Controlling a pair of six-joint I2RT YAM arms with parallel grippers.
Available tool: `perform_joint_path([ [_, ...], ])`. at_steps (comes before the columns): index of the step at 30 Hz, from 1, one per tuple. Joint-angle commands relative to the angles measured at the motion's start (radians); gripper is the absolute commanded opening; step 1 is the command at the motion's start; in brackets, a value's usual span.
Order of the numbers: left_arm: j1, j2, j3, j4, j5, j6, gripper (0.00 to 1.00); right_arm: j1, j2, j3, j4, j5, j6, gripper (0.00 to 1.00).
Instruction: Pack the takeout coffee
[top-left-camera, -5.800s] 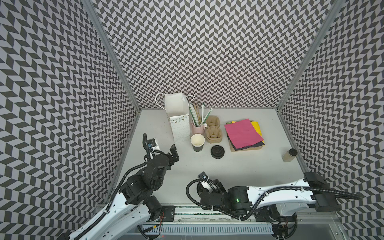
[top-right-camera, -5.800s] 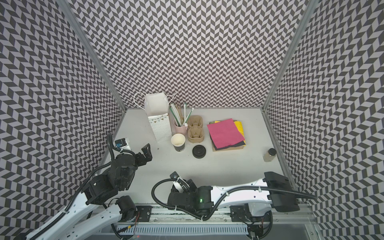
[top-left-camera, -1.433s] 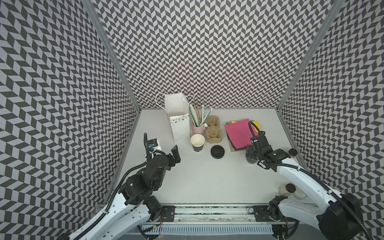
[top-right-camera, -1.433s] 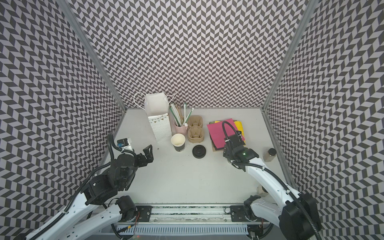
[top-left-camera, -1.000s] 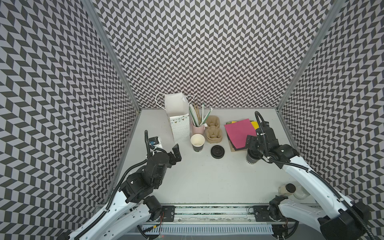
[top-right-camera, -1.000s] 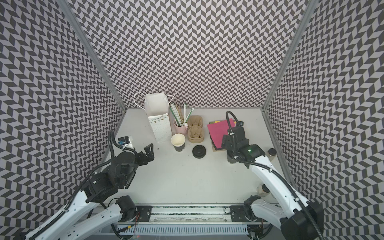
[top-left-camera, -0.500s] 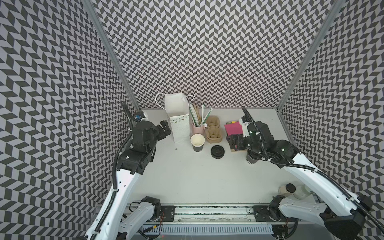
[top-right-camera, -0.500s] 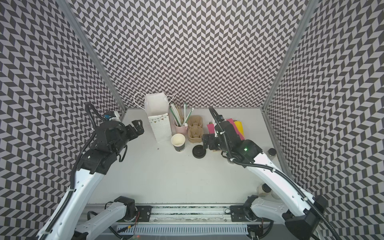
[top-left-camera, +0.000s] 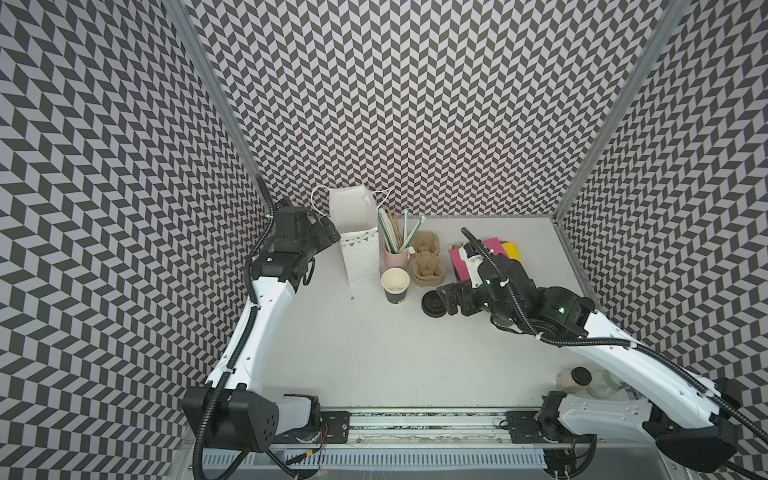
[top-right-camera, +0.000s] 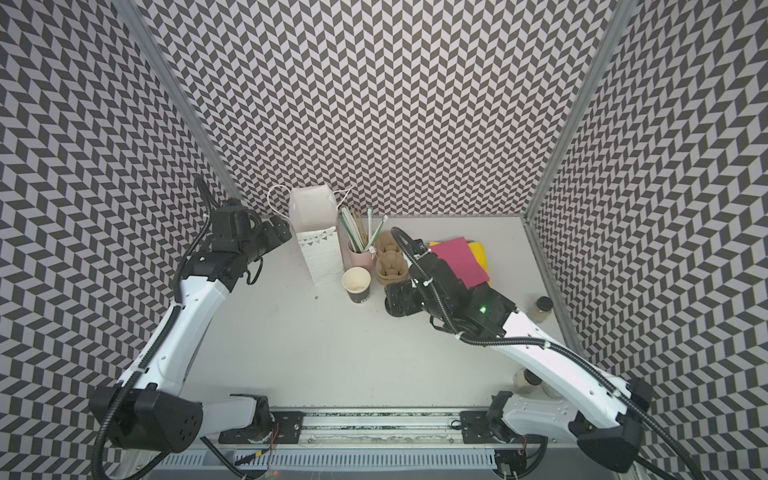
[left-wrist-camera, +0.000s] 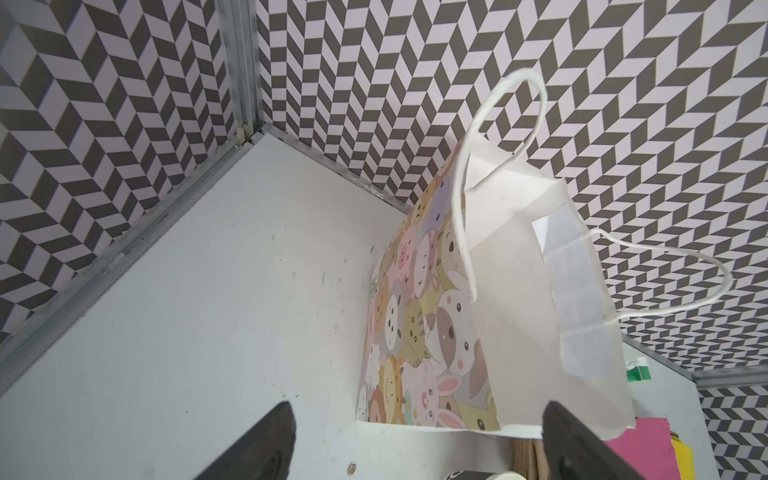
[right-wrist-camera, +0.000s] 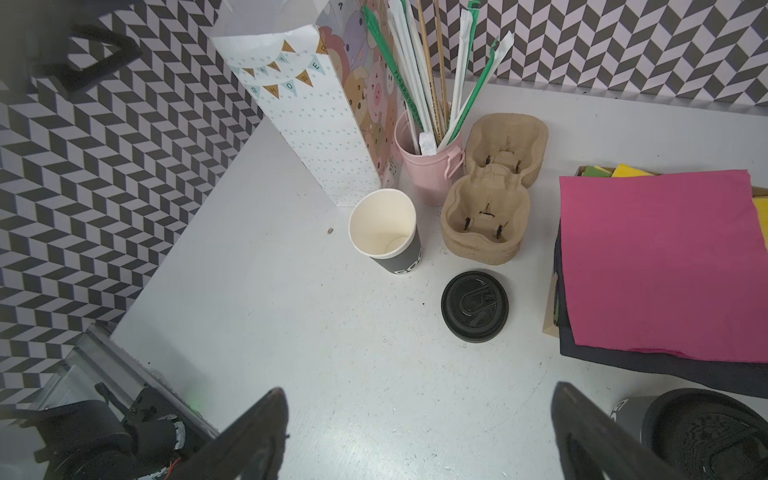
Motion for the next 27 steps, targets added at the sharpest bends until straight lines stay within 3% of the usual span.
perform_joint_path([
  [1, 0.001, 0.005, 0.044, 0.038, 0.04, -0.008, 0.9, 0.002, -0.008, -0.016, 0.028, 0.051, 0.006, 0.96],
  [6, -0.003, 0.012, 0.036, 0.035, 0.039, -0.001, 0.9, -0.026, 0.06, -0.027, 0.068, 0.095, -0.01, 0.97],
  [11, -0.007, -0.074, -0.047, 0.09, 0.014, 0.006, 0.91, -0.094, 0.188, 0.022, 0.133, -0.001, -0.006, 0.95],
  [14, -0.008, -0.141, -0.128, 0.141, 0.01, 0.005, 0.91, -0.139, 0.268, 0.066, 0.162, -0.058, 0.0, 0.92],
  [22, -0.039, -0.351, -0.41, 0.319, -0.02, 0.002, 0.91, -0.238, 0.475, 0.172, 0.156, -0.017, 0.006, 0.84],
  [27, -0.049, -0.428, -0.5, 0.36, 0.013, 0.009, 0.92, -0.315, 0.497, 0.122, 0.199, -0.169, 0.062, 0.74],
])
